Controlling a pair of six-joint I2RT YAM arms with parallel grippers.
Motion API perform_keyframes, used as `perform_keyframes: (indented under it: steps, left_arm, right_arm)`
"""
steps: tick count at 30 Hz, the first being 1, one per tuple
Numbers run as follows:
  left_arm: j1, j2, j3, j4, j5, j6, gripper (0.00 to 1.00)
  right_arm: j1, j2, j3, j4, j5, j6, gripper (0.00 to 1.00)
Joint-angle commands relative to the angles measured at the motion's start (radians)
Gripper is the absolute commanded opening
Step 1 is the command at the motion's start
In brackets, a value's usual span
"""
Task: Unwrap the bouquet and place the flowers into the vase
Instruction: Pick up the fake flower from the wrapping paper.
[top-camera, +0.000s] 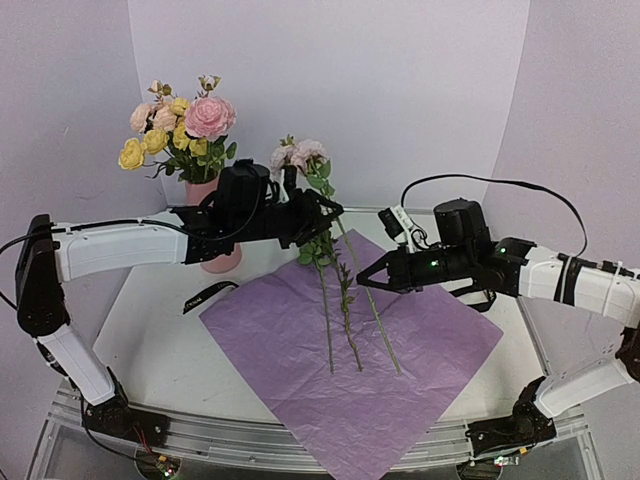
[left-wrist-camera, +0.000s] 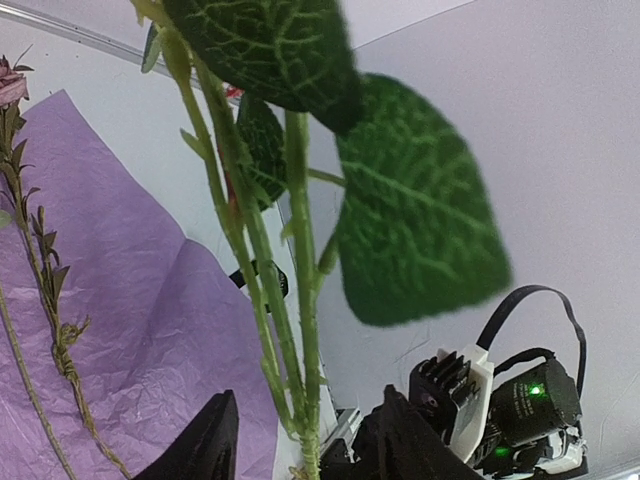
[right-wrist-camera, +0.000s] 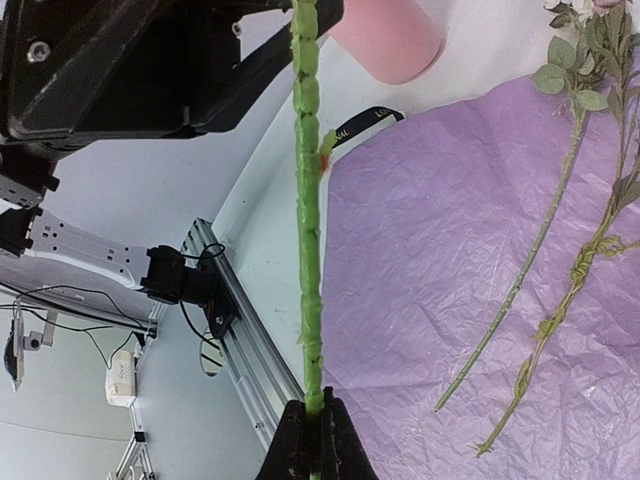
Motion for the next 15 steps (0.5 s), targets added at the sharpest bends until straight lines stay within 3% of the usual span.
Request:
perform_keyframes:
  steps: [1, 5, 12, 15]
  left_arm:
    - [-0.003, 0.01, 0.051, 0.042, 0.001, -0.01, 0.44]
    - [-0.003, 0.017, 0.058, 0.043, 0.008, -0.014, 0.32]
    - [-0.003, 0.021, 0.059, 0.043, 0.012, -0.016, 0.27]
    - [-0.003, 0.027, 0.065, 0.043, 0.024, -0.016, 0.16]
  right_arm:
    - [0.007, -0.048, -0.01, 0.044, -0.04, -0.003, 0.0]
    - [0.007, -0.052, -0.013, 0.044, -0.044, -0.003, 0.0]
    - [0.011, -0.04, -0.016, 0.045, -0.056, -0.003, 0.0]
    - [0.013, -0.04, -0.02, 0.045, -0.055, -0.003, 0.0]
